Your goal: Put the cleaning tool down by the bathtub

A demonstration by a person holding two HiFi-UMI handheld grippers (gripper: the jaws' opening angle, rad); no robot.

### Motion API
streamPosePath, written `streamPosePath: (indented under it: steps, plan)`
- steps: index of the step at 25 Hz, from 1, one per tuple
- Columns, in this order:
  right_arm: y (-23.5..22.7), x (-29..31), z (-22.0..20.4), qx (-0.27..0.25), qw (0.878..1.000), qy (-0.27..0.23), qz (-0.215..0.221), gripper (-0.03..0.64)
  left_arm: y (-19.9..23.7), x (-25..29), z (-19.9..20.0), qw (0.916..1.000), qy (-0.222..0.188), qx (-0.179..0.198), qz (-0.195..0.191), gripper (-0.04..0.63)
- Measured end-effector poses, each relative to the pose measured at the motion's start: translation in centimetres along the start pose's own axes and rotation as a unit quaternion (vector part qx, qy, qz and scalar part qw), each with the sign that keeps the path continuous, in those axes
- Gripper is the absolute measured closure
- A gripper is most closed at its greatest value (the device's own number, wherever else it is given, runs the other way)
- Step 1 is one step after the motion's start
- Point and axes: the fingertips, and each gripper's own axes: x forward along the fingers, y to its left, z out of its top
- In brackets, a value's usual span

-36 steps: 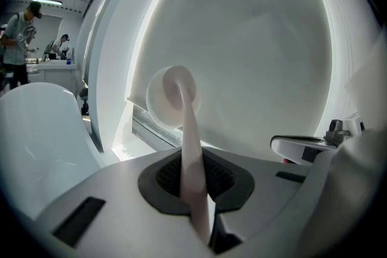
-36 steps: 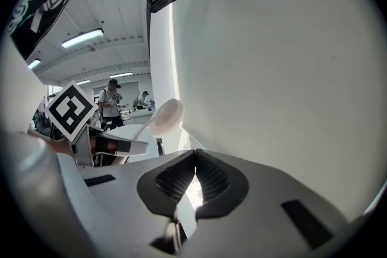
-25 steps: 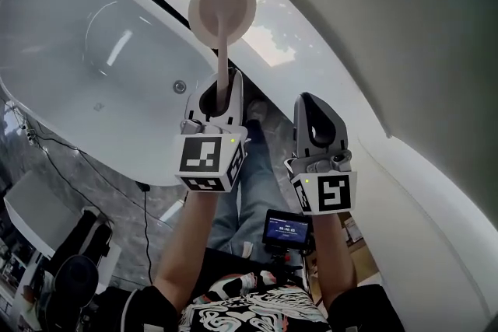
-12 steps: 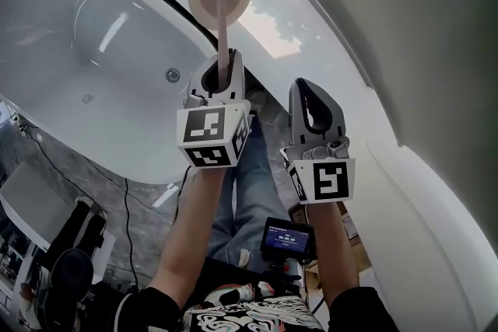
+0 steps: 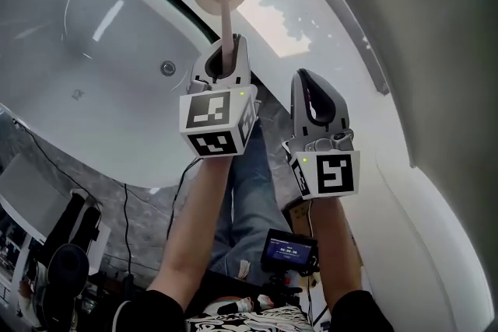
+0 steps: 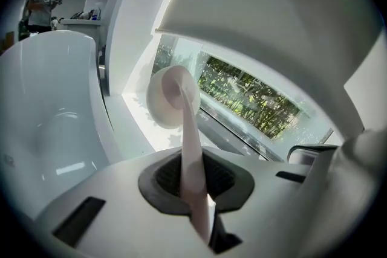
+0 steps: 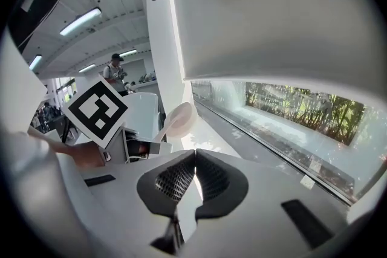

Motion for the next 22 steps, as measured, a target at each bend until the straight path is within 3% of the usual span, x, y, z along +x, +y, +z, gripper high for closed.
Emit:
streamPosePath:
  steps: [11, 16, 22]
  plan:
    - [-2.5, 3.3, -2.8, 0.002, 1.0, 0.018, -0.017, 0.591, 0.8, 4.5, -1.6, 0.9998, 0.012, -0.008, 0.011, 0.56]
    - [-2.1, 4.1, -3.4, 0.005, 1.0, 0.024, -0.008, 0.591, 1.8, 6.2, -2.5, 0.9987, 0.011, -0.026, 0.041, 0.56]
    - [-2.4, 4.7, -4.8, 0.016, 0.999, 0.033, -0.006, 0.591, 1.8, 8.3, -3.6, 0.9983, 0.026, -0.027, 0.046, 0.56]
